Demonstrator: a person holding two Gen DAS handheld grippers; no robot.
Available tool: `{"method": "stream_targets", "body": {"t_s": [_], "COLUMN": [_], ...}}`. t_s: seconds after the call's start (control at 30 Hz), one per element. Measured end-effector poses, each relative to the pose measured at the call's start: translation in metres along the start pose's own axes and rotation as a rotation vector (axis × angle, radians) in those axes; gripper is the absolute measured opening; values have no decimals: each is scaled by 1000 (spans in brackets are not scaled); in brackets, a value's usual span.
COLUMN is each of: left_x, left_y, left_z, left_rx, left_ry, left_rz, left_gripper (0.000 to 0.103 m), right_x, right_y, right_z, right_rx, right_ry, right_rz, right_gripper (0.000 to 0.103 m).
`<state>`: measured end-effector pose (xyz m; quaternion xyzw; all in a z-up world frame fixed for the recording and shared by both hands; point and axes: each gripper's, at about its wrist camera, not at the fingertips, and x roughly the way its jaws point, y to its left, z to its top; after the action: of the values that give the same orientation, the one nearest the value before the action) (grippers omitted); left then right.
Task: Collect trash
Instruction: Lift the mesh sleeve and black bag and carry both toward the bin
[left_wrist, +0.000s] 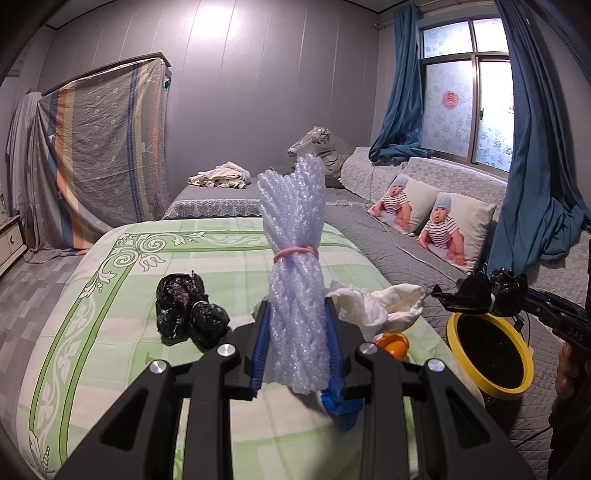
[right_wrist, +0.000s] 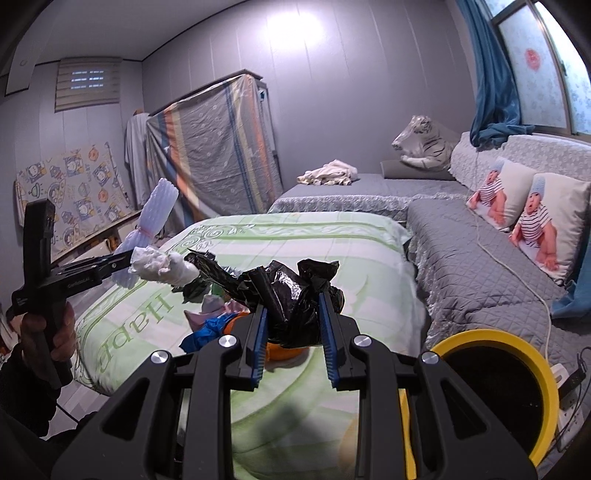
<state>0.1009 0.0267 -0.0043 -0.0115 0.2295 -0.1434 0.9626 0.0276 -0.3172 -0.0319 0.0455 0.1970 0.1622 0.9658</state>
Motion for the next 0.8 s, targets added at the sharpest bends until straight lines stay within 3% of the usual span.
{"method": "stream_targets", "body": {"t_s": [0.8], "left_x": [8], "left_y": [-96], "left_z": [26], "left_rx": [116], "left_ry": [-34], "left_rz": [-189], "left_gripper": [26], "right_x": [-64], "right_y": [-62], "right_z": [-7], "right_rx": [136], "right_ry": [-124], "right_rz": [-187], "right_gripper": [24]}}
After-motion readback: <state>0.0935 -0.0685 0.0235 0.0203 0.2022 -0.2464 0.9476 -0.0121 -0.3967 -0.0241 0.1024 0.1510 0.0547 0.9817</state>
